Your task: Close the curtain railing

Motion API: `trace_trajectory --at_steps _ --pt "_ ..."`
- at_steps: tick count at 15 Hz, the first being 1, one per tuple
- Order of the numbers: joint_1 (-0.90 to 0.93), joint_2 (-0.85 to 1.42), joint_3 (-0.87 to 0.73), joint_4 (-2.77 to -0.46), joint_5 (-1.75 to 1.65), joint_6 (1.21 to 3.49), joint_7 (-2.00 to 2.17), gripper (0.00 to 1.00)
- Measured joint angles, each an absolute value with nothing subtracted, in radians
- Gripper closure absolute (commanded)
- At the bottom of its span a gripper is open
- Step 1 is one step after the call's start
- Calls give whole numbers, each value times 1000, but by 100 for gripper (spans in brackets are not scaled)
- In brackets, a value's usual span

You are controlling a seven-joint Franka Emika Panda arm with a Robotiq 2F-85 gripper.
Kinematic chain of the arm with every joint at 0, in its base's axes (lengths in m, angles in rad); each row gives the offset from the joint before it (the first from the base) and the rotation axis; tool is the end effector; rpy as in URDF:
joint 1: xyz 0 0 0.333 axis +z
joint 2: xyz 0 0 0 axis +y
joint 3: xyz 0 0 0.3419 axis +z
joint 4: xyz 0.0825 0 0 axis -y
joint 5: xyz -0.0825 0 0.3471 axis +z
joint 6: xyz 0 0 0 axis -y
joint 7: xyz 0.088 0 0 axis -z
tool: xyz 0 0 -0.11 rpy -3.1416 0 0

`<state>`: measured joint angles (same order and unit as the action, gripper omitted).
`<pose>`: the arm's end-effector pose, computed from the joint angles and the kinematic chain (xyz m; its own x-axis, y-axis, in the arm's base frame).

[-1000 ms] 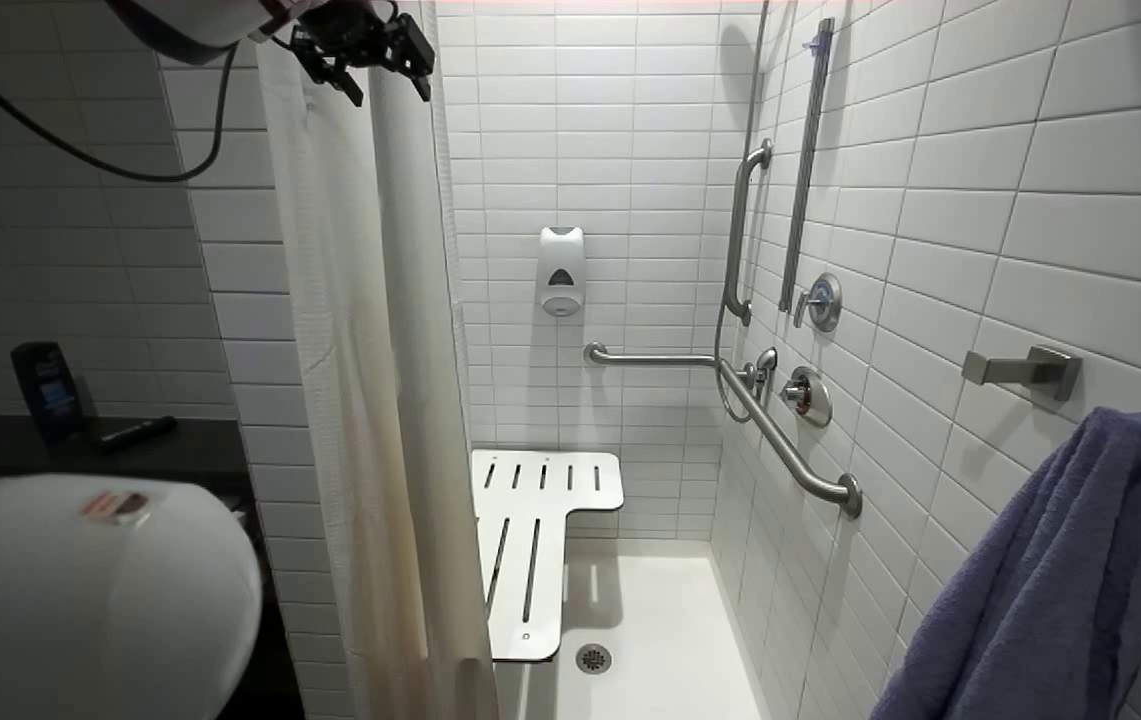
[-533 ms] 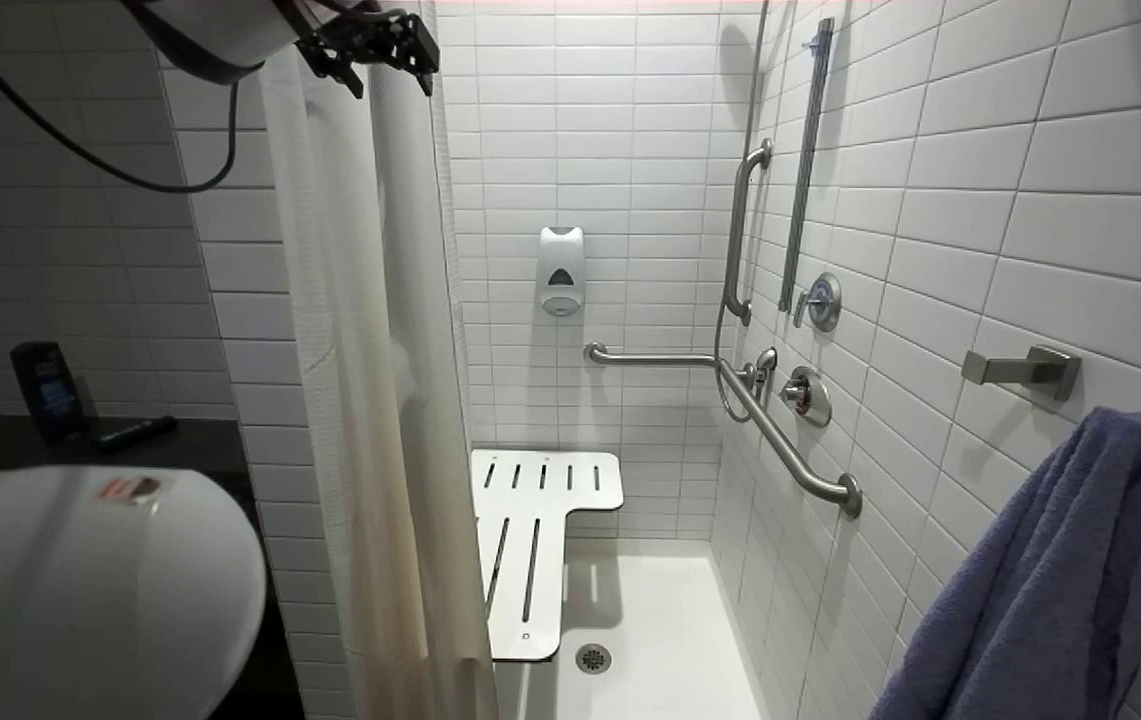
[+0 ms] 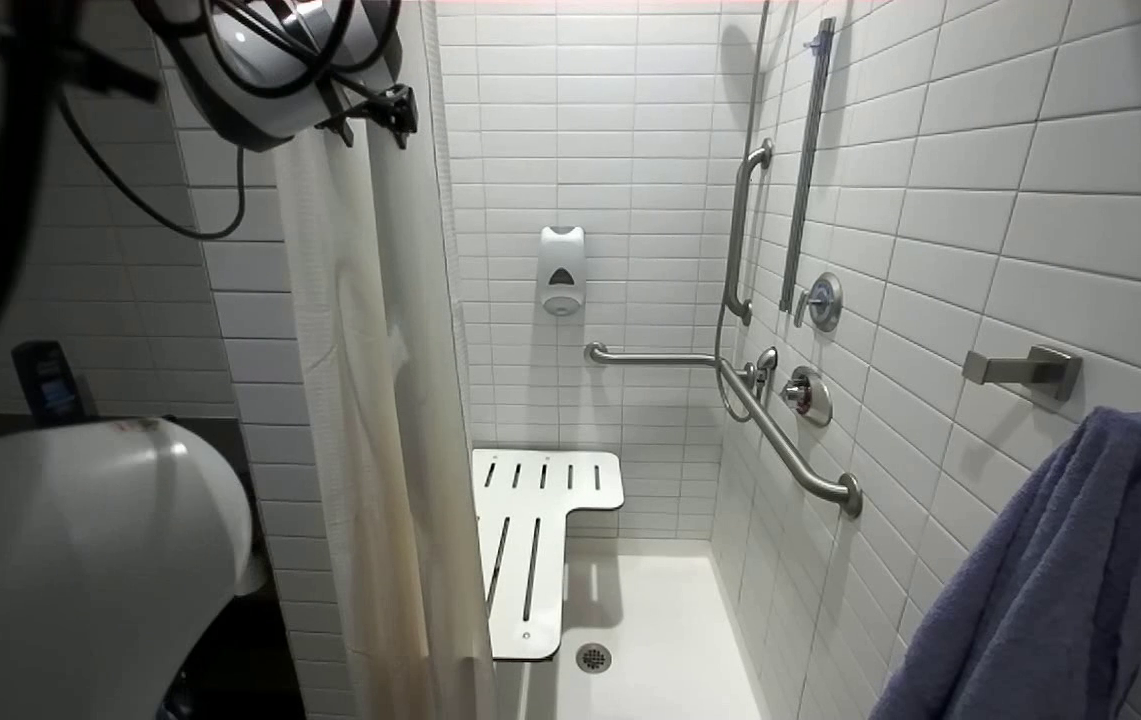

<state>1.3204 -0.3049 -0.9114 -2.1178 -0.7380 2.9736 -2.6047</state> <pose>0.4694 0.1841 0.6469 -0.4375 -0.1821 -0.8806 -0.4108 0.9116 0.0156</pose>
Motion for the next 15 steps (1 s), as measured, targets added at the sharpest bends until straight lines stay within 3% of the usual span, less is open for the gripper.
trace_trajectory --at_steps 1,15 --pt "1380 -309 -969 -2106 -753 2974 -2605 38" --pt "1427 -321 -1020 -2094 -764 2973 -2605 39"
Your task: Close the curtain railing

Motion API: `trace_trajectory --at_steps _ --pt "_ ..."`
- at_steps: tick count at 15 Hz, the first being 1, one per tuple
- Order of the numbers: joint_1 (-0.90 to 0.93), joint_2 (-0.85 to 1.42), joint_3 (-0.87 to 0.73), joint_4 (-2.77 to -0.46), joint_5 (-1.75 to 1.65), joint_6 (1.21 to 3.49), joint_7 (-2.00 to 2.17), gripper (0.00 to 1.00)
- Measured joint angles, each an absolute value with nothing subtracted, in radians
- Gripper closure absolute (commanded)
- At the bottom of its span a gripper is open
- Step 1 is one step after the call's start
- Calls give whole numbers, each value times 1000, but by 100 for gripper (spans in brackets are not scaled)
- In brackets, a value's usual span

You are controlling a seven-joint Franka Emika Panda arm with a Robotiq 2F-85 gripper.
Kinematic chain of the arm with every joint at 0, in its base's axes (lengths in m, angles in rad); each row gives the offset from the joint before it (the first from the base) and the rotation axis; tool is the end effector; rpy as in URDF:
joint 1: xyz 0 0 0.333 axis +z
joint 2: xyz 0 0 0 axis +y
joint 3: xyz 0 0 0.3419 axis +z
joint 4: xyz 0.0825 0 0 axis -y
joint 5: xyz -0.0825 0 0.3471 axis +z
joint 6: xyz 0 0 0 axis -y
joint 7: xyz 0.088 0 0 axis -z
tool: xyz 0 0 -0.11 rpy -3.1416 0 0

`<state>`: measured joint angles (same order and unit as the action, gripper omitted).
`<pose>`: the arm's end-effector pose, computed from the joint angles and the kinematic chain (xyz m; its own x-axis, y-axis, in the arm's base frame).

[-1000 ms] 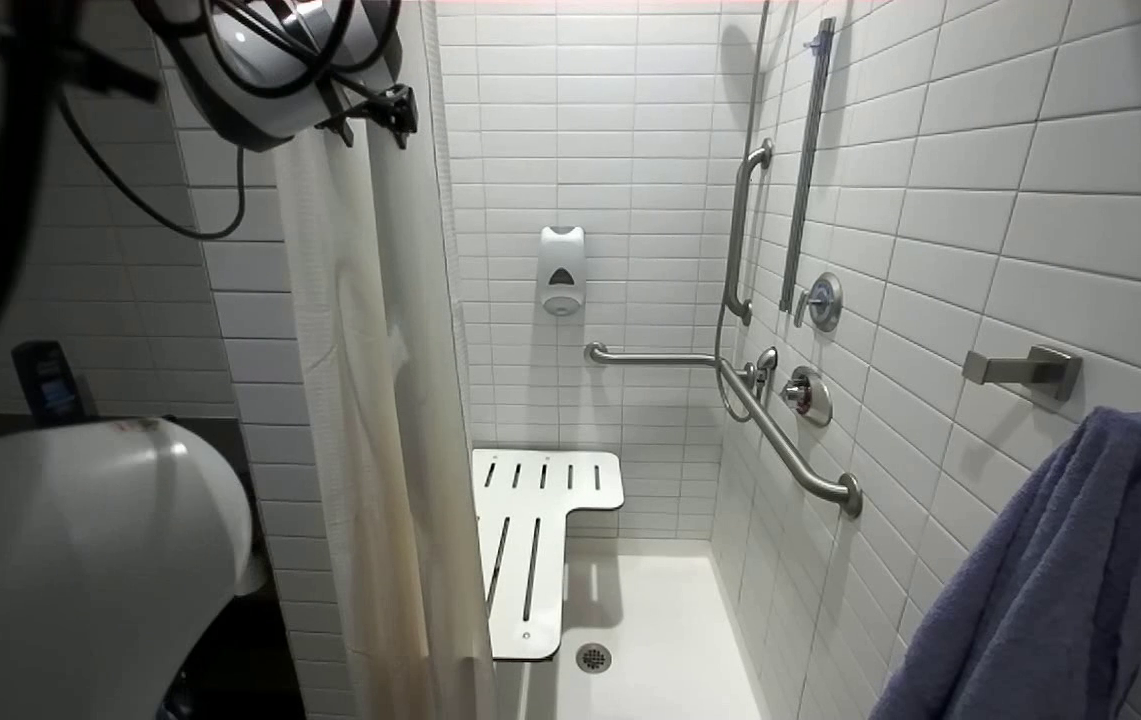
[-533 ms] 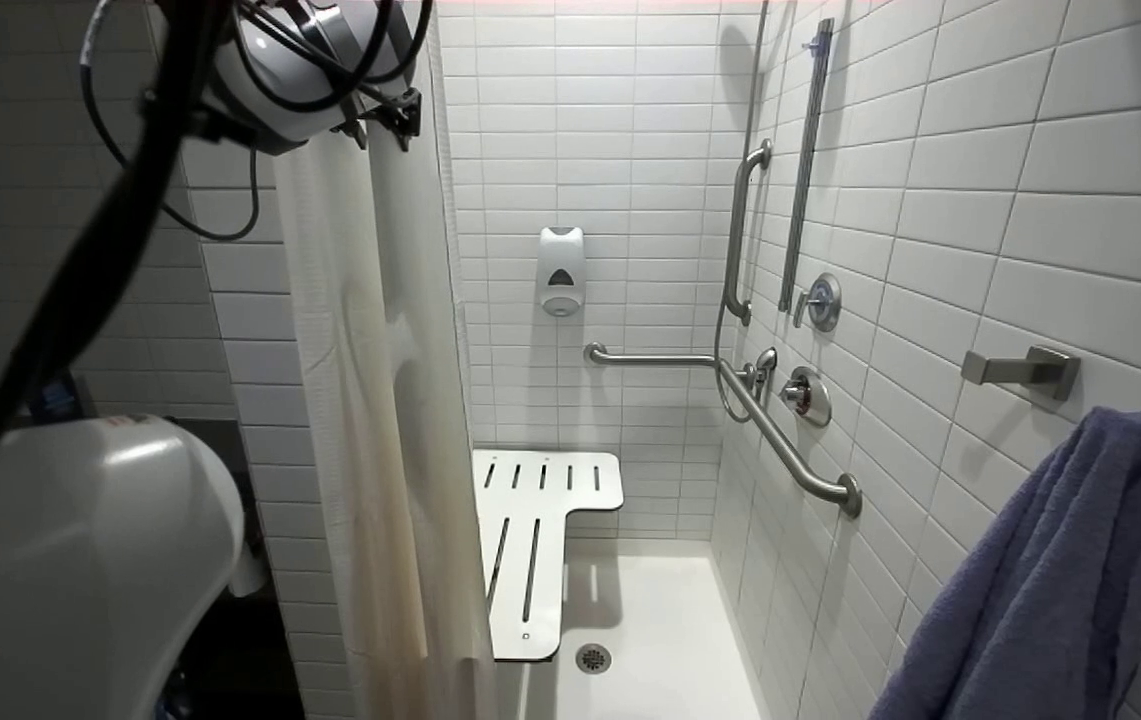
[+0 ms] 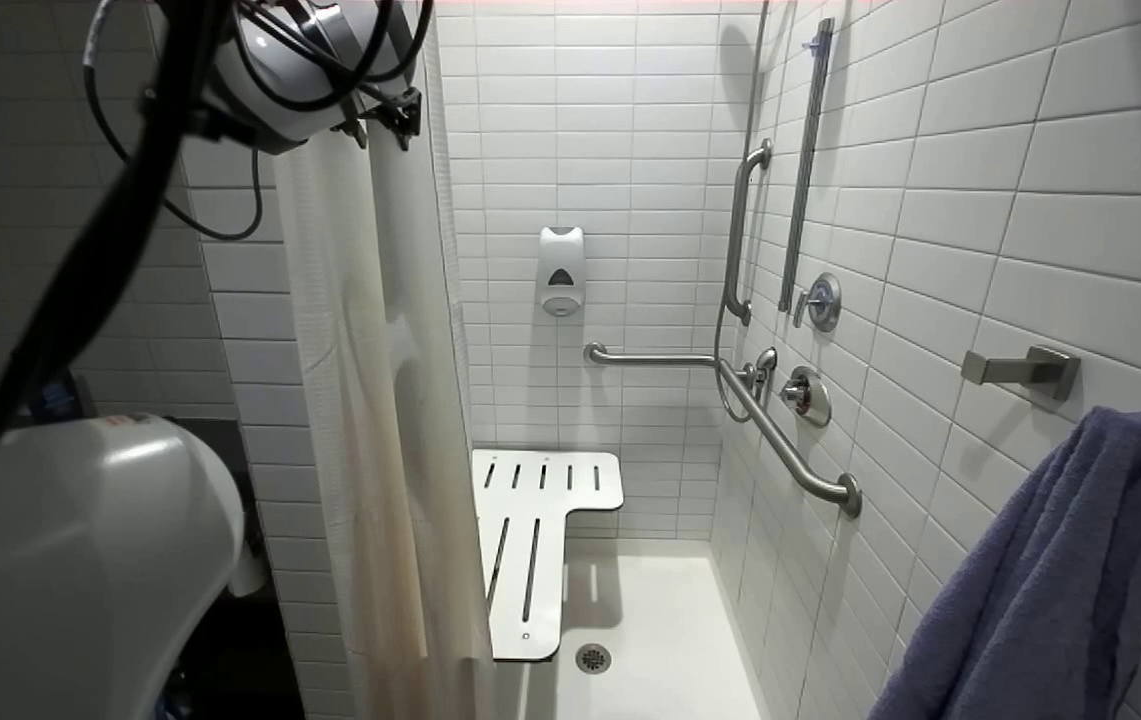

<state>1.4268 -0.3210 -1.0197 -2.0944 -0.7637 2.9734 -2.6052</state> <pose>0.4791 0.1777 0.6472 -0.4335 -0.1757 -0.8838 -0.4165 0.9088 0.0237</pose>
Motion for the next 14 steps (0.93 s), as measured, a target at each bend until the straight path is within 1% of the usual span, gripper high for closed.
trace_trajectory --at_steps 1,2,4,5,6,7,10,14 --pt "1427 -321 -1020 -2094 -764 2973 -2605 64" --pt "1427 -321 -1020 -2094 -764 2973 -2605 65" --pt "1426 -321 -1020 -2096 -764 2973 -2604 78" --pt "1426 -320 -1020 -2096 -764 2973 -2603 88" --pt "1425 -320 -1020 -2096 -764 2973 -2601 95" --pt "1419 -314 -1018 -2095 -764 2973 -2594 100" --pt "1293 -247 -912 -2093 -674 2981 -2599 100" --pt "1033 -140 -654 -2058 -594 2998 -2597 100"
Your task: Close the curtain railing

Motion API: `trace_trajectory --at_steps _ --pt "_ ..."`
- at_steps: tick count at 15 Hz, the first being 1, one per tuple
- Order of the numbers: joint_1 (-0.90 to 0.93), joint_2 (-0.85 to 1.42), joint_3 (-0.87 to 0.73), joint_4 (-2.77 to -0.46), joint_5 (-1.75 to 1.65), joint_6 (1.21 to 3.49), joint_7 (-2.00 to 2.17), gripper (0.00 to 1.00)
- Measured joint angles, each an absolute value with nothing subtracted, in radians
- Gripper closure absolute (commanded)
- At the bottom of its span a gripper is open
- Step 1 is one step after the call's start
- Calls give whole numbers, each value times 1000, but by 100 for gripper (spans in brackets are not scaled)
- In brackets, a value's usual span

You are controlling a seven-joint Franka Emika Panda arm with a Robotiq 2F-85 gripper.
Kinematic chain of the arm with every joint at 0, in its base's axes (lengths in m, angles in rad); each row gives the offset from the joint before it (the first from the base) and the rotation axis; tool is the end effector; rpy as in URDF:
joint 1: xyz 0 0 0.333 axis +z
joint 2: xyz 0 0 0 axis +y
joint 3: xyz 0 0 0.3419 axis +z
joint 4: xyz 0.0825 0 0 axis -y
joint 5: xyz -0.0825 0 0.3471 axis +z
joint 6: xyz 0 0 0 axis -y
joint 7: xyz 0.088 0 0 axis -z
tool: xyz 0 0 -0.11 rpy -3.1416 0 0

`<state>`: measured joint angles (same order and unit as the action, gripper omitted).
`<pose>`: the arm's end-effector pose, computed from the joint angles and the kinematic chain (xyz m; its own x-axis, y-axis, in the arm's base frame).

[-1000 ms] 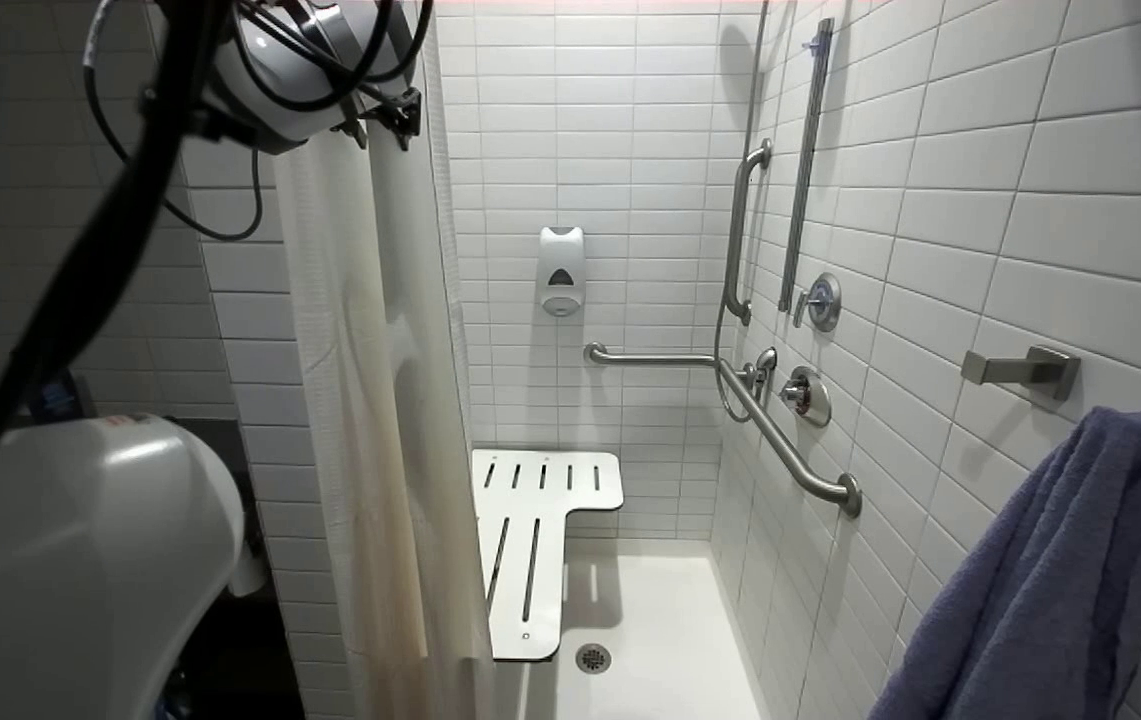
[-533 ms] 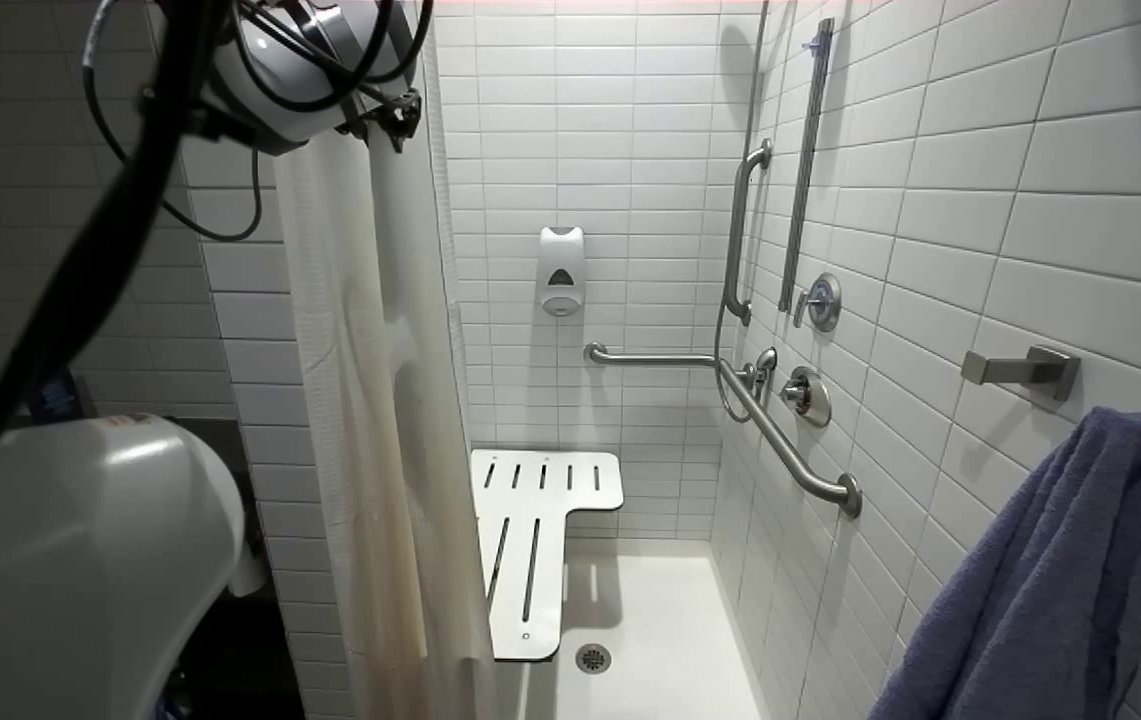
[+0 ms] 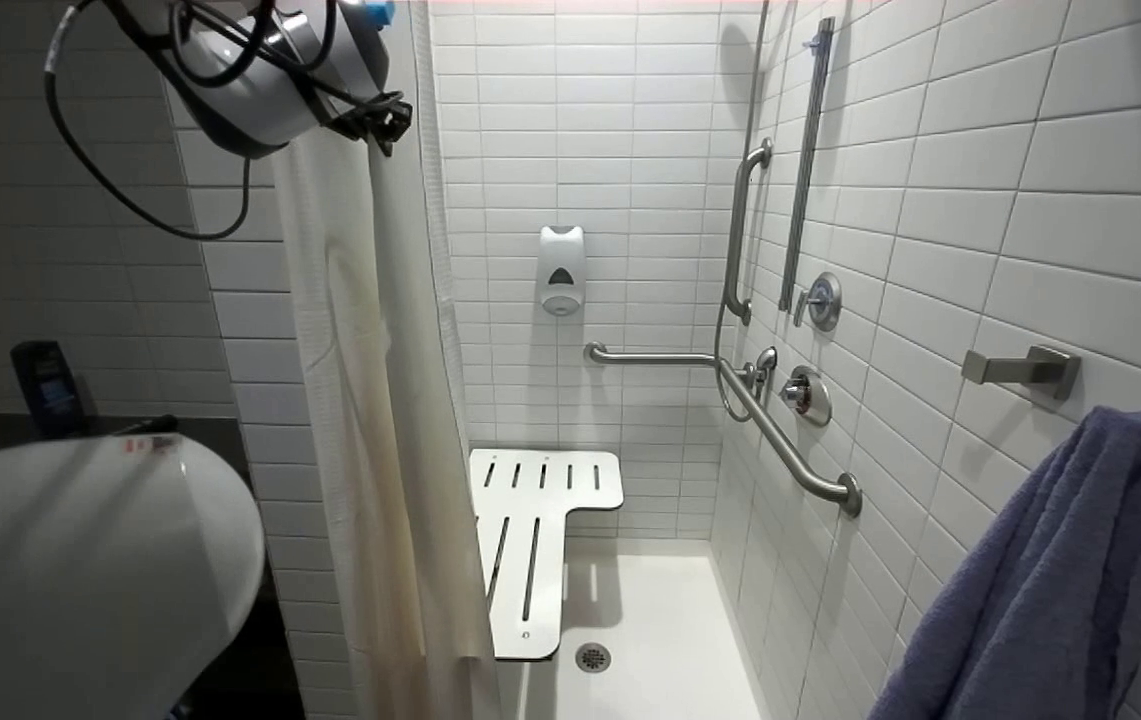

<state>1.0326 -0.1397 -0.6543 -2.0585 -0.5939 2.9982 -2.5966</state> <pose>0.4882 0.2115 0.6436 -0.4550 -0.1504 -0.8777 -0.3275 0.9448 0.0079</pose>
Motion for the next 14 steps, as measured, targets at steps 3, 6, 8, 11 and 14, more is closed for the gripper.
trace_trajectory --at_steps 3,6,8,11,14 --pt "911 -98 -544 -2021 -656 2995 -2536 100" --pt "887 -78 -539 -1989 -783 2980 -2402 100" --pt "878 -69 -534 -1963 -877 2935 -2281 100" --pt "872 -73 -525 -1939 -975 2854 -2095 100" --pt "836 -124 -541 -1983 -1002 2854 -2012 100"
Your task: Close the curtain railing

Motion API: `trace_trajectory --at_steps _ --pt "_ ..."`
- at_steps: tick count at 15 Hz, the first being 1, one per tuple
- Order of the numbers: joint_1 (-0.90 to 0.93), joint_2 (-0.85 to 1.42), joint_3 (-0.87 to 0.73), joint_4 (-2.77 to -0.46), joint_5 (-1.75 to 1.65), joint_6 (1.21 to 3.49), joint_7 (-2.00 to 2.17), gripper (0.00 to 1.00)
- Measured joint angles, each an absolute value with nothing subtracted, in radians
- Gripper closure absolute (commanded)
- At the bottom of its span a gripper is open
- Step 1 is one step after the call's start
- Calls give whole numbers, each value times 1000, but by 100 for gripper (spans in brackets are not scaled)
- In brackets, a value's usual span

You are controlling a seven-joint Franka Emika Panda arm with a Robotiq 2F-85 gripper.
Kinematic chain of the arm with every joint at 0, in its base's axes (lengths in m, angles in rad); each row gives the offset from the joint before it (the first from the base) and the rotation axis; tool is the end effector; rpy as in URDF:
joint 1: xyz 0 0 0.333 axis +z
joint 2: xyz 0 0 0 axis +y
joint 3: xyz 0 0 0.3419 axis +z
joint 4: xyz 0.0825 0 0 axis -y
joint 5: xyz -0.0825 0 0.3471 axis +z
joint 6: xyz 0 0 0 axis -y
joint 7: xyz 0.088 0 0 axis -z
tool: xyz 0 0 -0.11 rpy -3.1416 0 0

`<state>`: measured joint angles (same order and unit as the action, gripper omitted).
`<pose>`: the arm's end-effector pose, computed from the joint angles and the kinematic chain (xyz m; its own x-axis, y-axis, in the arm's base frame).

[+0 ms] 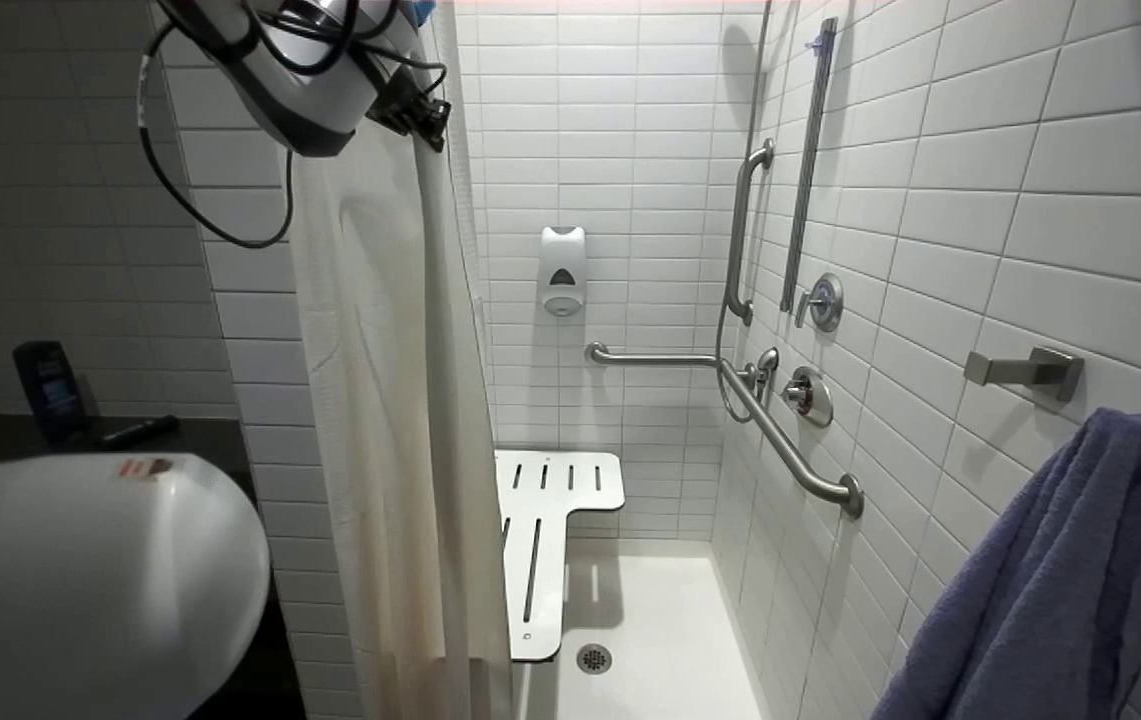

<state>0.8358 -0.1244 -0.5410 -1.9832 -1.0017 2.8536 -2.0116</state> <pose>0.5036 0.1807 0.6463 -0.4517 0.0704 -0.8894 -0.0159 0.9961 0.0869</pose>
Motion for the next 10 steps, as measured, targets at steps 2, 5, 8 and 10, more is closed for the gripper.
trace_trajectory --at_steps 2,5,8,10 --pt "799 -176 -554 -2026 -1038 2850 -1958 100" --pt "652 -237 -466 -2085 -1053 2848 -1911 100" --pt "429 -269 -291 -2131 -1029 2850 -1889 100" --pt "325 -282 -204 -2151 -1010 2850 -1874 100"
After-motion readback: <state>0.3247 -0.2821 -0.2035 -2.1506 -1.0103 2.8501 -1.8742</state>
